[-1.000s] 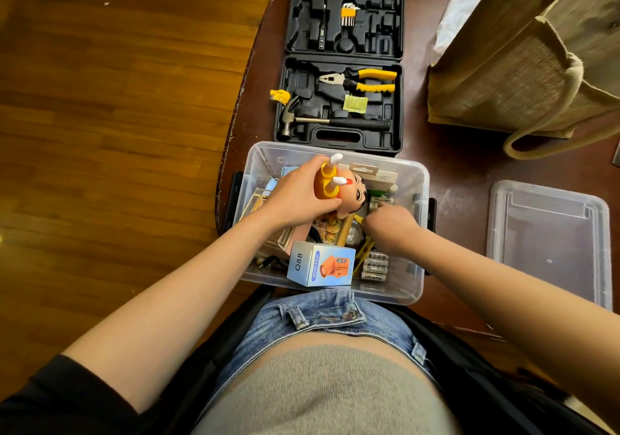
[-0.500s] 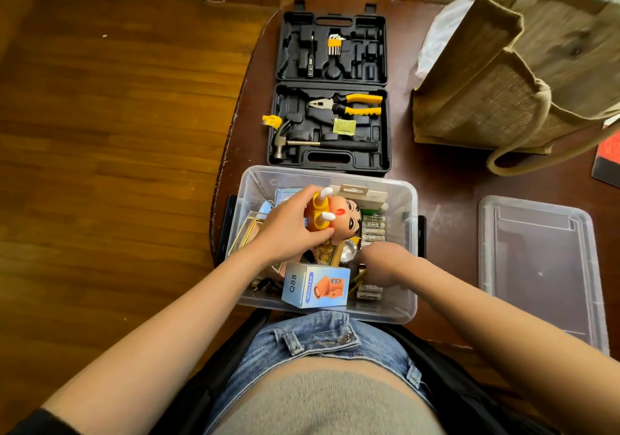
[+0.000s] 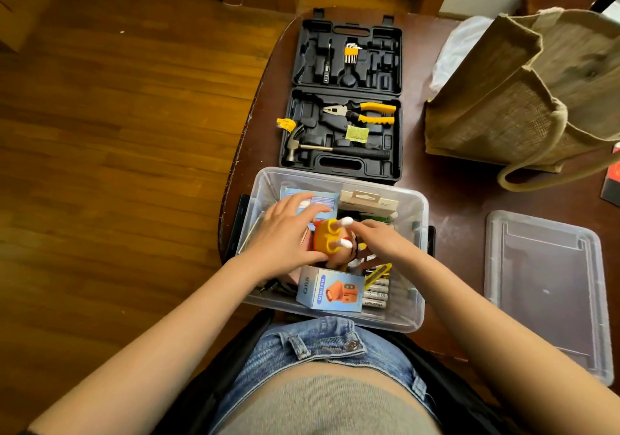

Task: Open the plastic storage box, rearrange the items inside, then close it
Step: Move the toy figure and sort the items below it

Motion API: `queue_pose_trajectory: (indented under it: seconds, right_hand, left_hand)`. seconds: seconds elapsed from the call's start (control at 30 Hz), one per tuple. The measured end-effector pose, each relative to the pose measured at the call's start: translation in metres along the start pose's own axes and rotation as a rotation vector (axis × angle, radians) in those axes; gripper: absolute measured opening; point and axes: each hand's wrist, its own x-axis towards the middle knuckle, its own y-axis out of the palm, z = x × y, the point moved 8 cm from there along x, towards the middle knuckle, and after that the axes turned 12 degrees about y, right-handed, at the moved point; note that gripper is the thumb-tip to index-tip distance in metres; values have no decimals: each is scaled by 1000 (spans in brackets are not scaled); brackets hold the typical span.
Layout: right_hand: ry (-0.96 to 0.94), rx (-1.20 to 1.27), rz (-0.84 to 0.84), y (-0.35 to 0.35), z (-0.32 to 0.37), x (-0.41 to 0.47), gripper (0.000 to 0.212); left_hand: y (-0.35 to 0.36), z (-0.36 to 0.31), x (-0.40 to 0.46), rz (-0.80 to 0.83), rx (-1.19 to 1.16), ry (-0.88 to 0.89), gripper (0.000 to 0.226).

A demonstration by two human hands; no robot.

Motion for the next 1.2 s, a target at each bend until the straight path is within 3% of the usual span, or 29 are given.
queue_pose_trajectory:
  seconds: [0.13, 0.33, 0.53, 0.63, 0.67, 0.7, 0.73, 0.77, 0.8, 0.83, 0.87, 0.9, 0.97, 1.03, 1.1, 1.2]
  right_hand:
    - [-7, 27, -5, 2, 0, -1, 44]
    - [-28, 94, 52, 5, -4, -5, 37]
    - [-11, 162, 49, 10, -10, -2, 33]
    - [15, 240, 162, 14, -17, 4, 22]
    - [27, 258, 93, 17, -17, 2, 20]
    - [119, 321, -101, 10, -25, 5, 24]
    - [174, 415, -438, -24, -36, 4, 30]
    - [115, 373, -686, -39, -27, 0, 34]
    - [246, 288, -1147, -50, -22, -8, 41]
    - [369, 165, -1426, -52, -19, -21, 48]
    - [428, 130, -1437, -54, -26, -27, 51]
    - [343, 216, -1174, -56, -36, -24, 50]
    - [246, 315, -459, -40, -42, -11, 35]
    - [-3, 240, -40, -23, -24, -4, 39]
    - [10, 172, -71, -29, -25, -10, 47]
    - [-60, -132, -339, -29, -10, -16, 36]
  left_hand:
    - [-3, 32, -17, 100, 113, -213, 94]
    - [11, 35, -26, 245, 65, -350, 102]
    - [8, 33, -19, 252, 24, -368, 101]
    - [7, 26, -20, 217, -108, -333, 97]
    - [6, 22, -20, 197, -153, -321, 95]
    - [5, 19, -18, 171, -183, -305, 92]
    - [2, 15, -16, 144, -200, -286, 90]
    - [-1, 11, -13, 118, -214, -263, 87]
    - [-4, 8, -10, 95, -229, -241, 86]
    - [-8, 6, -7, 71, -246, -222, 84]
    - [-13, 5, -4, 47, -256, -206, 83]
    - [-18, 5, -1, 17, -251, -194, 83]
    - [-31, 8, 5, -44, -177, -168, 84]
    - [-40, 15, 11, -69, -86, -146, 84]
    - [-41, 25, 16, -43, -30, -146, 86]
    - [-36, 38, 18, -31, 3, -155, 89]
